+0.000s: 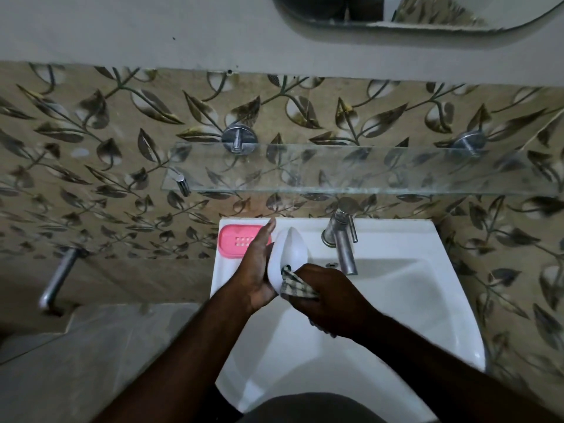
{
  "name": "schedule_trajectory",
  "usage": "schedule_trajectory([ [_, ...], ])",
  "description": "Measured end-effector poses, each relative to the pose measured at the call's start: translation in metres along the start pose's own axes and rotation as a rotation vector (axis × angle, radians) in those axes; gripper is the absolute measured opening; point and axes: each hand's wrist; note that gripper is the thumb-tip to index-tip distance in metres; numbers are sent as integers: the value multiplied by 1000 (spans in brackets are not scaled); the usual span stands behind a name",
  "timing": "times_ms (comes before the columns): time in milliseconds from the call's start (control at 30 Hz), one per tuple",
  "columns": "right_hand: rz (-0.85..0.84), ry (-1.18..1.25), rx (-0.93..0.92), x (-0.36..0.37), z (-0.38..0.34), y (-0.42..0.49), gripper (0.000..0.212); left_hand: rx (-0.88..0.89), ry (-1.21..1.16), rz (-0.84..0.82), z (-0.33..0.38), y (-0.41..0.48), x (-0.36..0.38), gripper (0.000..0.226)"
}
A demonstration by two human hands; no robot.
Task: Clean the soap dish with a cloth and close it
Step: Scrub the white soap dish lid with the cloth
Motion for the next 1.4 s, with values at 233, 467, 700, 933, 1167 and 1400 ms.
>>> schedule_trajectory([
  [233,112,383,190,6,-21,9,15,318,-78,-3,-26,-2,-4,69],
  [467,-23,-125,-105,9,18,-1,33,227,-138,20,-18,-6,-8,82],
  [700,184,183,-12,15,-28,-5,12,230,-190,-107,-11,-10,4,72],
  [933,229,-72,-36,7,-8,5,31,227,-207,-100,-5,-11,3,77],
  [1167,149,-110,-145,11,-17,0,28,186,-266,-88,-7,-14,4,52],
  [1400,158,-4,-28,10,-15,-3,16,122,-268,-49,-17,-15,5,97],
])
Point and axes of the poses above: each hand's wrist, its own y-axis towards the middle knuckle, its own x-axis out of the palm, z = x × y, and after that the axes turned 6 degrees about z, right-handed
